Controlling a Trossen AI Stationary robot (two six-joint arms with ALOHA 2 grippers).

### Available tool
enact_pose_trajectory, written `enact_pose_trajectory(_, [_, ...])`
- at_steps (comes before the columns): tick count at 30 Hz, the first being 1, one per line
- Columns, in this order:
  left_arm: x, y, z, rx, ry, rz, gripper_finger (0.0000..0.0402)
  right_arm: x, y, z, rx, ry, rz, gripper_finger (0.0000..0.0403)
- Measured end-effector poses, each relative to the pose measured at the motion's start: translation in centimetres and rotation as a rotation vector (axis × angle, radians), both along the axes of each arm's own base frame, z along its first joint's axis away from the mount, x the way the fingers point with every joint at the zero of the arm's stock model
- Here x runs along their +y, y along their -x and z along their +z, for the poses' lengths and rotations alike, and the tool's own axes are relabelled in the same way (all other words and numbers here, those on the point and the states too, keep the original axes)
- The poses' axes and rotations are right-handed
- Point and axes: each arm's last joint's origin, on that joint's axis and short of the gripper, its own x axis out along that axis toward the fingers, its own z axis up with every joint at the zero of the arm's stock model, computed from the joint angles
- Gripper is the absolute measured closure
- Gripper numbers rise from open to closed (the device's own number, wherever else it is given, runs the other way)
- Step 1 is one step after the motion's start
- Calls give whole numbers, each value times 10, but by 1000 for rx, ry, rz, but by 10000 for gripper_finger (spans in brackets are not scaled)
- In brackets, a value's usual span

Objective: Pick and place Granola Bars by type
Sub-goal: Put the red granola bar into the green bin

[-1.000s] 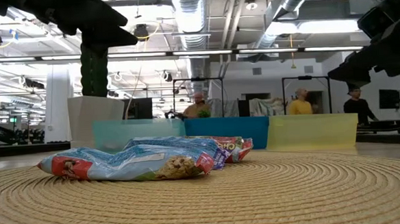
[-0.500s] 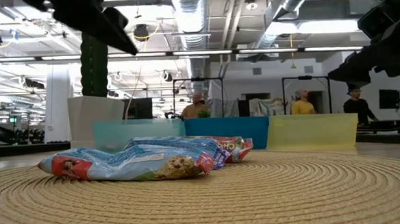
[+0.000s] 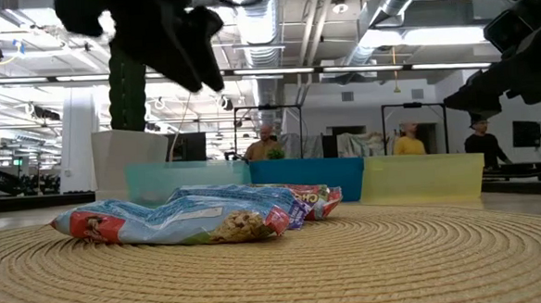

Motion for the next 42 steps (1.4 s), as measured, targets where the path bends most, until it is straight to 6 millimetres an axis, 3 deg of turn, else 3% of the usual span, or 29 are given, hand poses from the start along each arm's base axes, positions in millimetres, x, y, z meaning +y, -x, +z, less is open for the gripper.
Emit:
enact_pose_trajectory(7, [-4,-17,-25,89,-61,11,164,0,0,0,-1,0,0,168])
enact_pose_trajectory(13, [-5,-24,-33,69,-100,25,164,0,0,0,-3,-1,0,168])
enact_pose_trajectory(29, [-15,-50,-83,82,-115,-36,164,0,0,1,-6,-1,0,168])
enact_pose_trajectory(42, [-17,-53,-93,102,-109,-54,164,0,0,-1,5,1,0,168])
